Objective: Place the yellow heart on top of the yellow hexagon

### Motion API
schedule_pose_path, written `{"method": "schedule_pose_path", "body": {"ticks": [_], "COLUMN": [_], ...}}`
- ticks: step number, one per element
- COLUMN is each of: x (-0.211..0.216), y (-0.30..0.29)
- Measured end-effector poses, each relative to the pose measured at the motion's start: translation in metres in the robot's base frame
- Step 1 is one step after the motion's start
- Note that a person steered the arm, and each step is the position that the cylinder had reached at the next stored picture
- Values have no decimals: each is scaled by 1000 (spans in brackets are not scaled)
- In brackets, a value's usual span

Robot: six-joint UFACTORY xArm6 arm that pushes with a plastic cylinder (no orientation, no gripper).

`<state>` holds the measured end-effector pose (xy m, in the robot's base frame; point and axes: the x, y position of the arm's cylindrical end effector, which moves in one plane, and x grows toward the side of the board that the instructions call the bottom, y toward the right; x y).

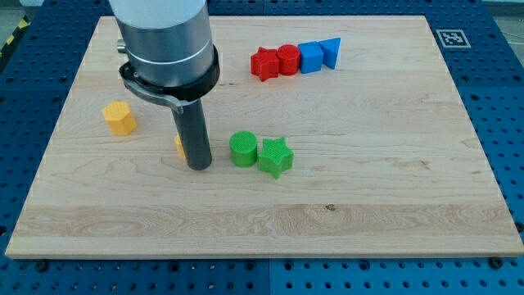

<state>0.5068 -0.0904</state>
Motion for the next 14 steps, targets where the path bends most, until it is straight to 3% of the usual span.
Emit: {"method": "schedule_pose_path", "body": {"ticks": [2, 4, 5, 8, 12, 14], "x": [-8, -9, -29, -21, -73, -73], "y": [-7, 27, 14, -22, -59, -37]}}
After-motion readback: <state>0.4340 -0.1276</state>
